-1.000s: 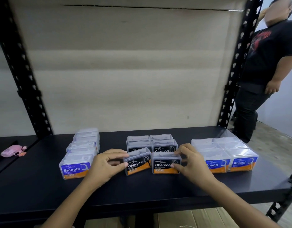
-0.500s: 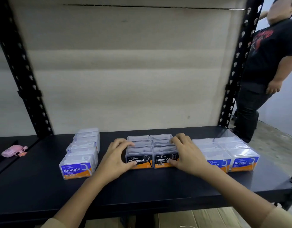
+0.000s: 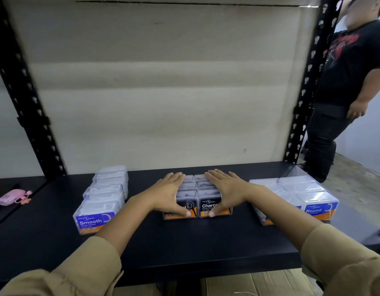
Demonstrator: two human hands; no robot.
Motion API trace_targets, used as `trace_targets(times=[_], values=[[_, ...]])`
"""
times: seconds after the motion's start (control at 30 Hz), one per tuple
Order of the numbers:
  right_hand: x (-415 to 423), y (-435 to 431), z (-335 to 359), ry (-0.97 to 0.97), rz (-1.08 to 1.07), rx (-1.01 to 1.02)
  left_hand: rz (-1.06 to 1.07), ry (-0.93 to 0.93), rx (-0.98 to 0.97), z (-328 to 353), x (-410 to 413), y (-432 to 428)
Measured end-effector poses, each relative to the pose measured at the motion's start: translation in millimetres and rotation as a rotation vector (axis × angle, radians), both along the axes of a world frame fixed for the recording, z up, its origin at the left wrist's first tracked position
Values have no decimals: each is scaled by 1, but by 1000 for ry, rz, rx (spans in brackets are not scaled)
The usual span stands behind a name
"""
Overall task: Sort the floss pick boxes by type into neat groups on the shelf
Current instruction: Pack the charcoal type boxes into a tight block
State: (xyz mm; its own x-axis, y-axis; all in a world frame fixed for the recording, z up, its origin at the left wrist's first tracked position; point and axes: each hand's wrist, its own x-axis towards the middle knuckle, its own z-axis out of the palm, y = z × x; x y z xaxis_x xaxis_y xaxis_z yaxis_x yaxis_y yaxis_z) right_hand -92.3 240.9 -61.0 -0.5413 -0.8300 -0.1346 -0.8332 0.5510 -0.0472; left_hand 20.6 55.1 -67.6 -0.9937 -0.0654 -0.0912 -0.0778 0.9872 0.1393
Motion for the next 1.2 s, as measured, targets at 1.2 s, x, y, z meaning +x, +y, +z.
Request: trace_targets(times=[1.2], values=[[60,54,-51,-709,-375,-896,188,230,1098,-46,64,15]])
